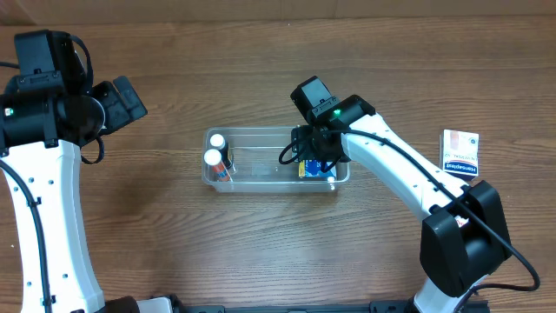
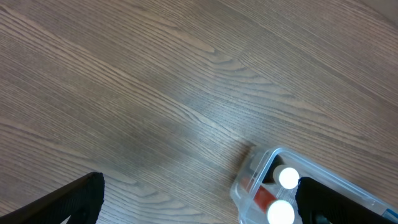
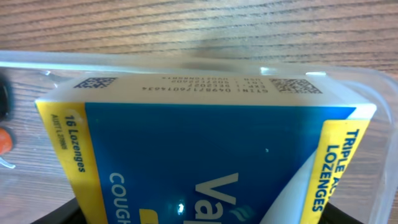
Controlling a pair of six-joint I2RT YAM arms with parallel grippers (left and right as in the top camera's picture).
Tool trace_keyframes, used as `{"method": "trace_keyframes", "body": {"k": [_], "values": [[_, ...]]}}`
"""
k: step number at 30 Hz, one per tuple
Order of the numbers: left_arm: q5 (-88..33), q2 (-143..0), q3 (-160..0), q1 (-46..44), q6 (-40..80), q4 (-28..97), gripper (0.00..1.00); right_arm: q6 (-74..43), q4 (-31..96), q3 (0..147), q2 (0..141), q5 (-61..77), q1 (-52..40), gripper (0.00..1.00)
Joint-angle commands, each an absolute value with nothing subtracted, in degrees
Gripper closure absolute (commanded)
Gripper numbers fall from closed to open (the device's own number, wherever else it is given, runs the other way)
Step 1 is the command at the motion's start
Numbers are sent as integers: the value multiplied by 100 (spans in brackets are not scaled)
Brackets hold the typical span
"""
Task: Pack container
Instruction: 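Lift VapoDrops box with right gripper and set it in container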
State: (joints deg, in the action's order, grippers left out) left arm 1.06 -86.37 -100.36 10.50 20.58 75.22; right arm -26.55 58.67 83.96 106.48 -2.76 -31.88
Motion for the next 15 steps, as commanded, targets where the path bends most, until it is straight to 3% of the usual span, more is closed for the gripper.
{"method": "trace_keyframes", "body": {"k": [1,10,15], "values": [[60,-8661,-9957,1074,1925,7518,0,-2665,5979,8383,10702,-333,-3177,25],[60,-8661,-9957,1074,1925,7522,0,-2668,6180,8348,10702,-333,-3177,25],[60,-8661,-9957,1074,1922,7550,0,-2665,5677,7922,10713,-336,-3177,24]]}}
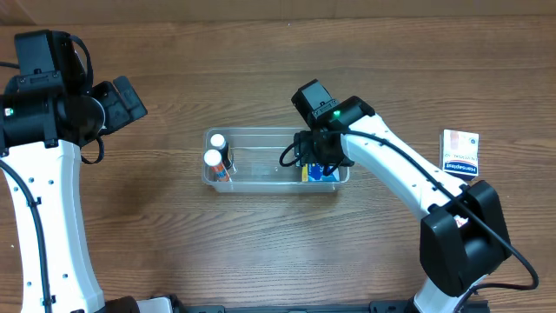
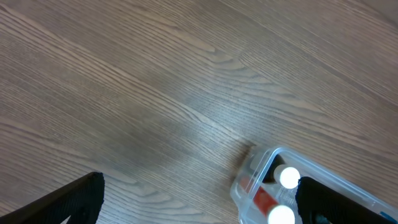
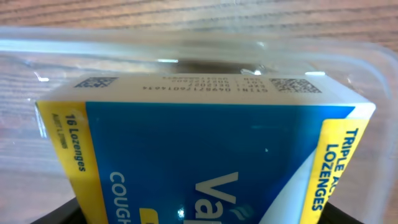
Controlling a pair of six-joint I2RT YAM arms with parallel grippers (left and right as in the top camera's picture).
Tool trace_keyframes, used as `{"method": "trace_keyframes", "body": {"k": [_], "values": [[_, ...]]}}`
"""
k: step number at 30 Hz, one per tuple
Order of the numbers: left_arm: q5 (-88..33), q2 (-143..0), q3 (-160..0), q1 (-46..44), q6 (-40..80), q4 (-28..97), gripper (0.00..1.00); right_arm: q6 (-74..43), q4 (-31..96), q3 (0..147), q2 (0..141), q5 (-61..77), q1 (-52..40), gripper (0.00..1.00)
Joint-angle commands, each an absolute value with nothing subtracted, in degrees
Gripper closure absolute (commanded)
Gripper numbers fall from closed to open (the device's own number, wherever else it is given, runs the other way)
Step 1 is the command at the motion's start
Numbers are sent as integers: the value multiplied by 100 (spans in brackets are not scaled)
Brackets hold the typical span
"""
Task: Pack container
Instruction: 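Lift VapoDrops box with right gripper and set it in container, then move right gripper to the white Hansaplast box and grasp it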
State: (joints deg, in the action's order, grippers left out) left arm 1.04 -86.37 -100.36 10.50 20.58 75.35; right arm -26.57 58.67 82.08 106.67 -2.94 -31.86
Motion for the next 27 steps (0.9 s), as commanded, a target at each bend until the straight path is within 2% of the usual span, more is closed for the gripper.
{"method": "trace_keyframes", "body": {"k": [1,13,27], "values": [[60,-8661,-9957,1074,1925,7548,0,-2661,5575,7852,10713,-336,-3175,23],[62,-8661,-9957,1074,1922,7581,0,-2355,5061,7773,10713,-443,-3000,16],[75,-8661,-9957,1074,1916,7583,0,-2226,5065,7789,10704,-447,-2969,15]]}}
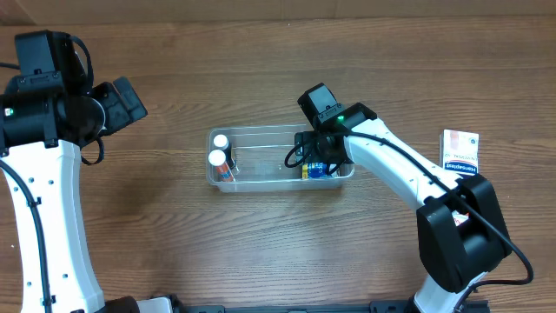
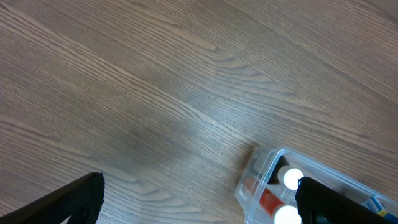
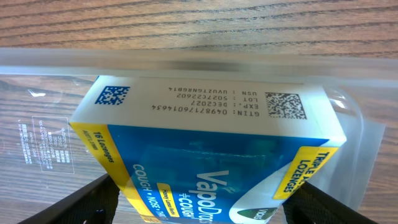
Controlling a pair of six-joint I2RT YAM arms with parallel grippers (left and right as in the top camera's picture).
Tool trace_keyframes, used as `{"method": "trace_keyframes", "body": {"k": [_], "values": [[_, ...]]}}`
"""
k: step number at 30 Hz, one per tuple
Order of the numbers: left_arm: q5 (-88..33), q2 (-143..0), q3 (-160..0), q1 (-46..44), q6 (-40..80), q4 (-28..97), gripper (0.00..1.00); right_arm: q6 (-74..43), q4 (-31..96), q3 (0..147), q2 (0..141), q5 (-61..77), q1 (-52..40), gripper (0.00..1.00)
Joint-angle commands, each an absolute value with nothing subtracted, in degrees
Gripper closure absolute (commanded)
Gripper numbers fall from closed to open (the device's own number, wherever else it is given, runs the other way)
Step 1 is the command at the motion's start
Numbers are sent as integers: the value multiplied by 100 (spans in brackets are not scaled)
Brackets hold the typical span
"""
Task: Pack container
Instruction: 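Move right gripper to the white Hansaplast box and grasp it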
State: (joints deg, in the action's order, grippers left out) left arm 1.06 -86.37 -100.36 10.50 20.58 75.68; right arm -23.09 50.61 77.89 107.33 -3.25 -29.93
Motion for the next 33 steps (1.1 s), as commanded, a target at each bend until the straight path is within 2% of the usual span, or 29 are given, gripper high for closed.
{"method": "trace_keyframes", "body": {"k": [1,5,9,14,17,21,24,27,33], "values": [[99,-8661,-9957,1074,1894,7585,0,-2222,5092,7822,10694,-447,-2980,14],[193,-8661,-9957,1074,1859,7607,0,-2206,5376,8132,10551,-449,-3033,8],[193,-8661,-9957,1074,1859,7605,0,-2209,5752,8530,10202,-521,-3035,7],[191,-8661,-9957,1074,1835,7605,0,-2211,6110,8879,9498,-1149,-2910,6],[191,-8661,-9957,1074,1817,7607,0,-2211,6215,8976,8947,-1527,-2648,1],[191,-8661,-9957,1074,1817,7607,0,-2108,6285,8976,8267,-1817,-1737,0],[191,-8661,-9957,1074,1817,7605,0,-1308,6335,8976,8167,-1540,-814,0],[191,-8661,-9957,1074,1817,7603,0,-290,6420,8958,8383,-1063,108,0],[189,-8661,-9957,1074,1817,7605,0,738,6632,8943,9321,-250,1310,0]]}}
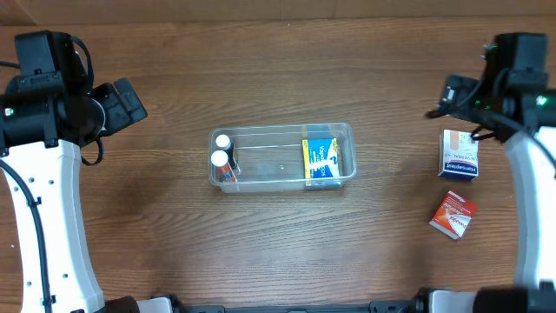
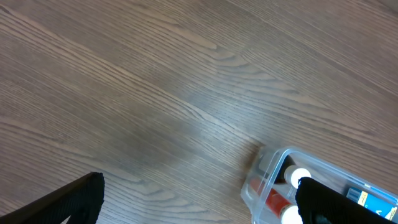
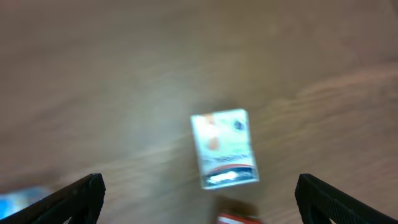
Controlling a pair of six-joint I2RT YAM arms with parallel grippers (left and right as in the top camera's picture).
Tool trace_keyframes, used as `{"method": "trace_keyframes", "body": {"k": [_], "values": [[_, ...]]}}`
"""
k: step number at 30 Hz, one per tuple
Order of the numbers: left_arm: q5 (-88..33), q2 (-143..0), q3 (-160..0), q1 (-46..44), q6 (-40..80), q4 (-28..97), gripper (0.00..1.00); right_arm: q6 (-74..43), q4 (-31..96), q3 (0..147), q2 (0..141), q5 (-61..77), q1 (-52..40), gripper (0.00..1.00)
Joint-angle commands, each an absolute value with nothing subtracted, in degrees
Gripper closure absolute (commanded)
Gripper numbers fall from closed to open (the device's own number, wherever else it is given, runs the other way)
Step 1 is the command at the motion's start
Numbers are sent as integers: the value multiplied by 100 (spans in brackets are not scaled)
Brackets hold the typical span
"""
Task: Pack container
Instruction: 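Move right gripper to the white Hansaplast box and grasp it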
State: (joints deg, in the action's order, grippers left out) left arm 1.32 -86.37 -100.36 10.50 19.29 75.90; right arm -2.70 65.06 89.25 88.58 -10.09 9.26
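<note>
The clear plastic container (image 1: 282,132) lies mid-table. Inside it, a blue-and-yellow lozenge box (image 1: 320,162) lies flat at the right end and two white-capped bottles (image 1: 219,158) stand at the left end. My right gripper (image 1: 450,92) is open and empty at the far right, above a white box (image 1: 460,154) and a red packet (image 1: 453,215); its blurred wrist view shows the white box (image 3: 224,148) below. My left gripper (image 1: 129,103) hangs open and empty to the container's left, and its wrist view catches the container's corner (image 2: 268,180).
Bare wooden tabletop (image 1: 278,243) surrounds the container on all sides. The white box and red packet lie loose near the right edge. The left arm's white link (image 1: 52,217) runs down the left side.
My right gripper has let go of the lozenge box, left the container and now sits open at the far right above the white box. The lozenge box lies flat inside. The left arm is unchanged.
My right gripper held the lozenge box inside the container's right end, first shut on it, then with the box tipping lower and the container shifted slightly right. Now the box rests in the container and the right gripper is away at the right.
</note>
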Motion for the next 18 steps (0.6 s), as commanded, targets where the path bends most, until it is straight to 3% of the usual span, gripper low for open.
{"method": "trace_keyframes", "body": {"k": [1,18], "values": [[189,-8661,-9957,1074,1817,7605,0,805,6659,8934,9509,-217,1417,0],[187,-8661,-9957,1074,1817,7607,0,950,6582,8925,11365,-248,1872,0]]}}
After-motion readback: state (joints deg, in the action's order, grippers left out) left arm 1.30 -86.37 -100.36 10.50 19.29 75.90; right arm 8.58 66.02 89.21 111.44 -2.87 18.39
